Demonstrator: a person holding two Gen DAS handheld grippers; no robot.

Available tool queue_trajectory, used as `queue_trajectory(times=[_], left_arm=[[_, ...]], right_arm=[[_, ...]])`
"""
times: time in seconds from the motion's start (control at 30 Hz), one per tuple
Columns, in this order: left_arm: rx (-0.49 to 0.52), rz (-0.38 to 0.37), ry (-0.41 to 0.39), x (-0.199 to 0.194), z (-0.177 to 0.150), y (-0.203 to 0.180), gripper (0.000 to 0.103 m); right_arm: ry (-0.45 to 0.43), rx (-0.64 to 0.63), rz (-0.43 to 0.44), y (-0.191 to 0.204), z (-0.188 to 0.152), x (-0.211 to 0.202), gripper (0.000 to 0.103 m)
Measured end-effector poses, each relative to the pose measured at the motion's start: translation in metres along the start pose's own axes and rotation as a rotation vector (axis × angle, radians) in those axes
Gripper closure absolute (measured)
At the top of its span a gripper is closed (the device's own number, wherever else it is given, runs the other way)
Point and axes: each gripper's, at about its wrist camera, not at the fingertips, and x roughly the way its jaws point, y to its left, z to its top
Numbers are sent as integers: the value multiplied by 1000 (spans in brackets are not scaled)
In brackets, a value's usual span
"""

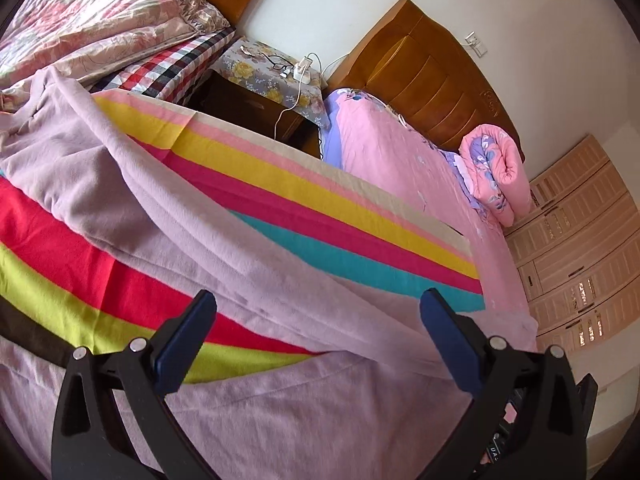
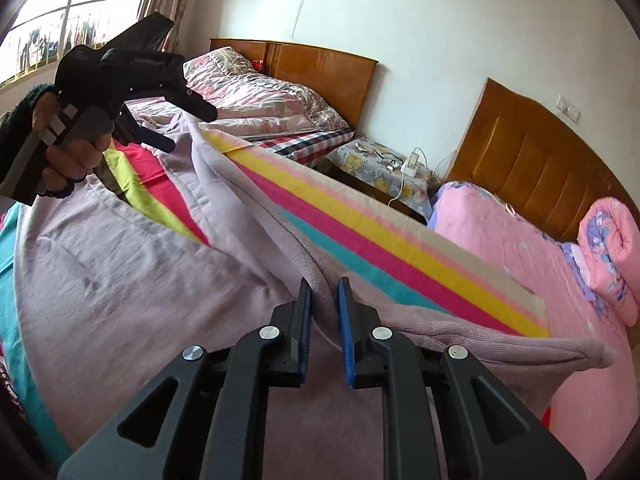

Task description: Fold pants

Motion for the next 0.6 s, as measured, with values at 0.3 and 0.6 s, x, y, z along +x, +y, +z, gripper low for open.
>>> queue_trajectory(times=[0.3, 0.6], left_arm=[[-37, 38, 88, 0, -58, 34, 2], [72, 174, 28, -7, -80, 25, 1]], right_arm=[[27, 534, 82, -36, -65, -37, 37], [105, 965, -43, -120, -127, -42, 43]])
